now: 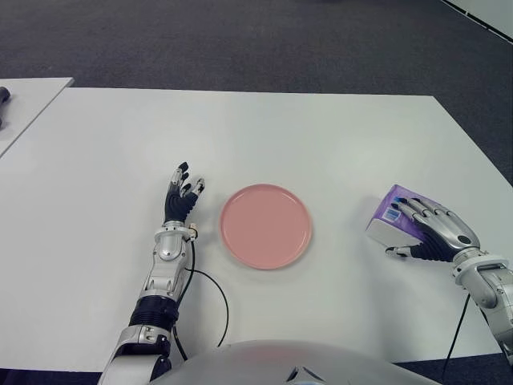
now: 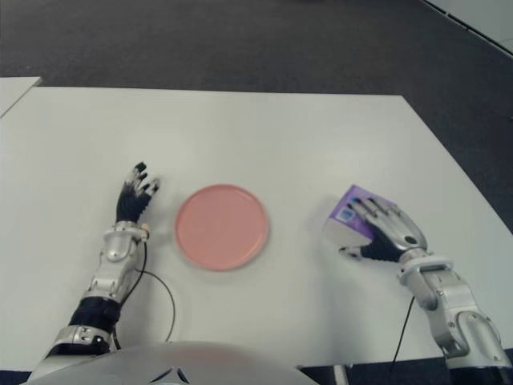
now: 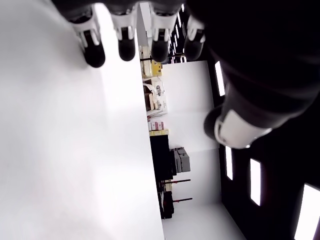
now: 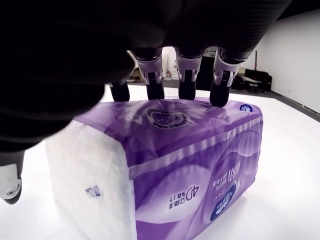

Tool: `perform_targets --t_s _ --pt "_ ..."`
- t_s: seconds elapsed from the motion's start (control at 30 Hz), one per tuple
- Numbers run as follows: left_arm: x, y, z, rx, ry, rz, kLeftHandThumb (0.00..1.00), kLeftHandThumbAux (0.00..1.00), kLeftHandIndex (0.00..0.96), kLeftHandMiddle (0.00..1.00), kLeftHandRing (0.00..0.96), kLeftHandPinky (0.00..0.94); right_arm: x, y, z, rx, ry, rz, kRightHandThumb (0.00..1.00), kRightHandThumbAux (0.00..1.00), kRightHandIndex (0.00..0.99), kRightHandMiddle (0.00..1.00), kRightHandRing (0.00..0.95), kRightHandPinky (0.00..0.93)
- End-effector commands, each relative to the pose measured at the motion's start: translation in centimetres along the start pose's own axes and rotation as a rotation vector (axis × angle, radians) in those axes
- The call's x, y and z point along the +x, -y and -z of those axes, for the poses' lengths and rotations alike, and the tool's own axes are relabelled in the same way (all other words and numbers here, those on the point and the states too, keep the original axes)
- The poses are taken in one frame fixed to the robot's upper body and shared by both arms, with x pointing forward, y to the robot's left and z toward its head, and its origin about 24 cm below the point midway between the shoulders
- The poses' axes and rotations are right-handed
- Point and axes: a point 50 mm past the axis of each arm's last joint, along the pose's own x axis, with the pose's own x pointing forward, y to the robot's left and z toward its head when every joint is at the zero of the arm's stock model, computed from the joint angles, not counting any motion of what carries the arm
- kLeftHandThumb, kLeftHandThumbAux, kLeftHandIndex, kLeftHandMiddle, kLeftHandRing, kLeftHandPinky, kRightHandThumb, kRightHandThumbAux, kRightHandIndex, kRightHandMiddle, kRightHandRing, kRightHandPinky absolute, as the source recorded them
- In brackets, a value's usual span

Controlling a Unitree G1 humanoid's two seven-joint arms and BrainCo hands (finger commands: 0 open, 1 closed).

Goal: Put the tissue paper into the plate.

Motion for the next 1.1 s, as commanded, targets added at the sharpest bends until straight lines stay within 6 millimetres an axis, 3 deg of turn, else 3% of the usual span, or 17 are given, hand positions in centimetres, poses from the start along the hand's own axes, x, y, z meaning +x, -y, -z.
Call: perform_targets --t_s 0.03,1.1 --pt "-0.38 -0.34 0.50 0.012 -0.028 -0.005 0.000 0.618 0.000 0.000 0.000 0.000 -0.30 -0.61 -0.10 0.009 0.001 -0.031 0.049 0.445 0.000 0.000 0.000 0.000" --pt "-0.45 -0.24 0.38 0.004 -0.035 -0.003 0.000 0.653 0.000 0.000 0.000 0.000 -0.49 -0.50 0.10 0.009 -0.001 -0.031 0.049 0.445 0.000 0.000 0.000 0.000"
